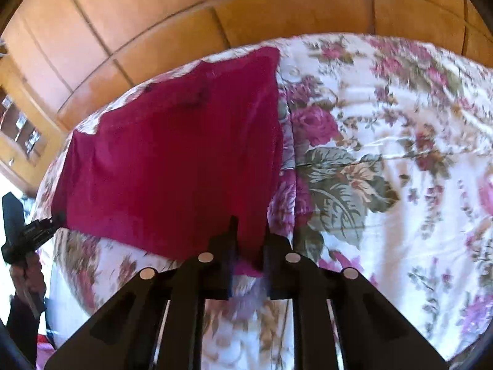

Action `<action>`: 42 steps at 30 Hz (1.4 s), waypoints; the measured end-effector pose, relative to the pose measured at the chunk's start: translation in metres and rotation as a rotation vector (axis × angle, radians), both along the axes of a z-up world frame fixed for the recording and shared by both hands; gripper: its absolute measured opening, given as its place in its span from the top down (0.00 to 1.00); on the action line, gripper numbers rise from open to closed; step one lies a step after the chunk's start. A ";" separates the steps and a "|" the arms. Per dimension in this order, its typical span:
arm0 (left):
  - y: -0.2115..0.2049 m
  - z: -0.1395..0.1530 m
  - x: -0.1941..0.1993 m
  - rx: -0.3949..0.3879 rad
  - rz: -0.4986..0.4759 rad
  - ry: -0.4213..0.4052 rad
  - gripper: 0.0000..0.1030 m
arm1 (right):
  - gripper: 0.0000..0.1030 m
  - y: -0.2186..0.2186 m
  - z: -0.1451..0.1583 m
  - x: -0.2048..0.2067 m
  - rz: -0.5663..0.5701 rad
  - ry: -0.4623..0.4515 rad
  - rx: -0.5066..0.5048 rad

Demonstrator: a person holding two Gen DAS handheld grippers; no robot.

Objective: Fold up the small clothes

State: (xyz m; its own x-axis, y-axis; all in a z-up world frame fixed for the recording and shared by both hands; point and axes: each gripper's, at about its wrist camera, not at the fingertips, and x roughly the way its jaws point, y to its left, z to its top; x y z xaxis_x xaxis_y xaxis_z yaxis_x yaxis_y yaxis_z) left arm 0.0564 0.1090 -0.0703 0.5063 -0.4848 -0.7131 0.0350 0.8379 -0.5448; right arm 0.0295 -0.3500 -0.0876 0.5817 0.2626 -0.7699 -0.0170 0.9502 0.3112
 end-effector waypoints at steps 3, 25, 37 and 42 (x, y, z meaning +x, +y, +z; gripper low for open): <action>0.005 0.006 -0.023 -0.025 -0.011 -0.002 0.82 | 0.90 0.001 0.009 -0.027 0.031 -0.001 0.008; -0.013 0.032 -0.023 0.094 -0.005 -0.099 0.55 | 0.47 0.002 0.007 0.016 -0.055 -0.034 -0.059; -0.014 0.051 -0.017 0.088 0.012 -0.185 0.93 | 0.95 0.018 0.060 0.004 0.013 -0.163 -0.159; -0.013 0.070 0.010 0.098 0.044 -0.239 0.93 | 0.94 0.018 0.073 0.049 -0.028 -0.190 -0.125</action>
